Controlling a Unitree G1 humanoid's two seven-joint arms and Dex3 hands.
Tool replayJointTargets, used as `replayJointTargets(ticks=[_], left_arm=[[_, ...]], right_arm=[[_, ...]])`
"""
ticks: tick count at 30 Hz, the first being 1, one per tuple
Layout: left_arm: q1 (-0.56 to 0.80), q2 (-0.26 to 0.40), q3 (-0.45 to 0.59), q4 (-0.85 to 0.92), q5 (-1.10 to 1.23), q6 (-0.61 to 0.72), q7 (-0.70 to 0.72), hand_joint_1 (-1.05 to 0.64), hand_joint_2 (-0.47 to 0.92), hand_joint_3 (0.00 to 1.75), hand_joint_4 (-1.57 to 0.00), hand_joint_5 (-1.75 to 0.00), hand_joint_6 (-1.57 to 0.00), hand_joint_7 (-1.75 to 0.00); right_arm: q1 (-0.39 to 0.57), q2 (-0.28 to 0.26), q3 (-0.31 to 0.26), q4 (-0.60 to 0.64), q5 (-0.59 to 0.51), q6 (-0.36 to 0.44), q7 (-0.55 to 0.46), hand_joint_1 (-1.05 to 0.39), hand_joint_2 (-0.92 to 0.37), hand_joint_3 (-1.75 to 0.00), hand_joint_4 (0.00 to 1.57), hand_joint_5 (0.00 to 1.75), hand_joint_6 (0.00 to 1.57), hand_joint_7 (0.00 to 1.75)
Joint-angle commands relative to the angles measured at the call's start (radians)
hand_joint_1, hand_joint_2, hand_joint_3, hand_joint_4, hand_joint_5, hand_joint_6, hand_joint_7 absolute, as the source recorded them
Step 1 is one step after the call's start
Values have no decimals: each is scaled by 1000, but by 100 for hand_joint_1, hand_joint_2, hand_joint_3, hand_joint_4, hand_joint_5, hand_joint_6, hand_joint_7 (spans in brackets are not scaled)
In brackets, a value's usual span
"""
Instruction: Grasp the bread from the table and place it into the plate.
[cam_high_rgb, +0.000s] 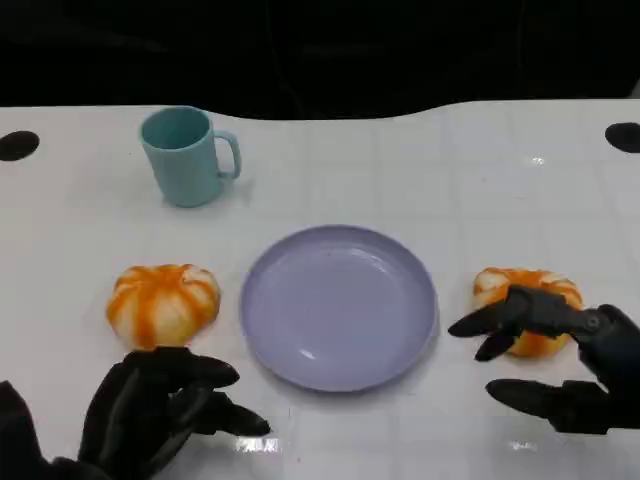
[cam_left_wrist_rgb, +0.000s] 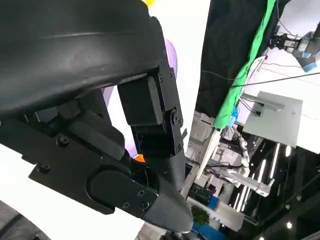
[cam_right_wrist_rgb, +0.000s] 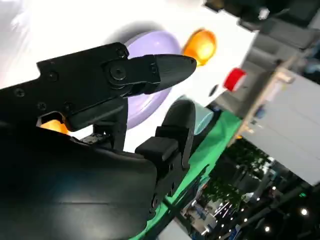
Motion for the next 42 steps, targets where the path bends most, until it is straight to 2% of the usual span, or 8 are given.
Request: replayJointTargets(ticks=[1, 6, 10, 15, 19, 26, 33, 42], left_arm=[[5, 20, 11, 4, -2, -5, -9, -101, 77, 0, -157, -21, -157, 0], [7, 21, 11, 0, -3, 4, -7, -100, 77, 0, -157, -21, -157, -1], [8, 20, 10, -3, -3, 8, -4, -100, 77, 0, -157, -21, -157, -1], [6, 18, 9, -2, 1, 6, -1, -100, 77, 0, -157, -21, -157, -1], [6, 18, 7, -4, 7, 1, 2, -100, 78, 0, -157, -21, -157, -1], [-4, 12, 7, 9, 13, -8, 7, -100, 78, 0, -157, -21, -157, -1], [-4, 12, 4, 6, 19, -13, 10, -100, 79, 1, -157, -21, -157, -1], [0, 11, 3, 5, 15, -14, 7, -100, 79, 0, -157, -21, -157, -1]], right_arm=[[-32, -39, -31, 19, -84, -78, -76, -42, -92, -13, 37, 76, 46, 44], [-58, -75, -50, 39, -180, -113, -147, -43, -92, -5, 31, 60, 48, 28], [-60, -110, -57, 13, -249, -86, -182, -43, -91, -1, 22, 49, 45, 15], [-67, -151, -60, -4, -369, -86, -253, -45, -89, 0, 16, 45, 42, 9], [-62, -188, -49, -40, -450, -35, -266, -46, -87, 0, 10, 41, 38, 5], [-78, -227, -4, -72, -553, 59, -258, -41, -82, 0, 2, 36, 32, 0], [-127, -245, 67, -30, -660, 99, -303, -45, -80, -1, 5, 37, 34, 1], [-245, -248, 179, 137, -774, 119, -410, -49, -80, 0, 9, 37, 35, 1]])
